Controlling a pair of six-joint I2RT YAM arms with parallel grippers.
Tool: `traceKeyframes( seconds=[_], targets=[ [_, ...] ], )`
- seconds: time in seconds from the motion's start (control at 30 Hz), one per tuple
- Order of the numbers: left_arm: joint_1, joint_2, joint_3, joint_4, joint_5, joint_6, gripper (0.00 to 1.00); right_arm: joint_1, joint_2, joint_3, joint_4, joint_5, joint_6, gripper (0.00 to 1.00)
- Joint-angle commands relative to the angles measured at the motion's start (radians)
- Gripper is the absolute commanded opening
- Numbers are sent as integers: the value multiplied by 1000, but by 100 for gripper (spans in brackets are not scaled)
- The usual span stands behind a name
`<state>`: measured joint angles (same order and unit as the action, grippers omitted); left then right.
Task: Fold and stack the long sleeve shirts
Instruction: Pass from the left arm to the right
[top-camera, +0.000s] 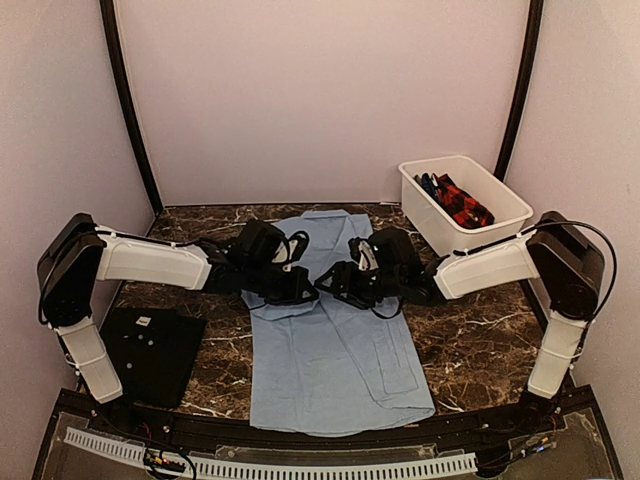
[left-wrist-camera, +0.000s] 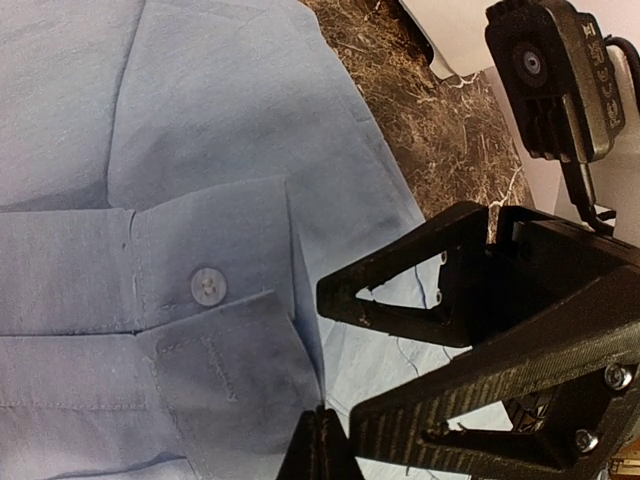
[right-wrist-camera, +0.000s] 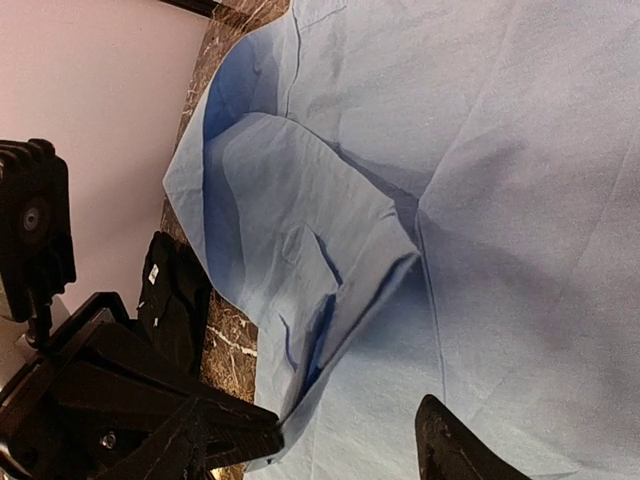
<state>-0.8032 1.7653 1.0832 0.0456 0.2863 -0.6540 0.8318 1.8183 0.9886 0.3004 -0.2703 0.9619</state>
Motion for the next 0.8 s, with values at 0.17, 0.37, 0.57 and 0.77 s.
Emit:
traceKeyframes(
  seconds=[0.17, 0.37, 0.57, 0.77],
  targets=[
    [-26, 15, -4, 51, 42, -11, 0, 9, 73, 41, 56, -2, 24, 57],
    [-33, 7, -10, 50, 37, -11, 0, 7, 88, 57, 38, 11, 11, 41],
    [-36, -3, -11, 42, 42, -5, 0, 7, 96, 81, 17, 13, -7, 18],
    [-36, -42, -9, -13, 13, -15, 15, 6, 70, 123, -58, 52, -72, 0]
  ],
)
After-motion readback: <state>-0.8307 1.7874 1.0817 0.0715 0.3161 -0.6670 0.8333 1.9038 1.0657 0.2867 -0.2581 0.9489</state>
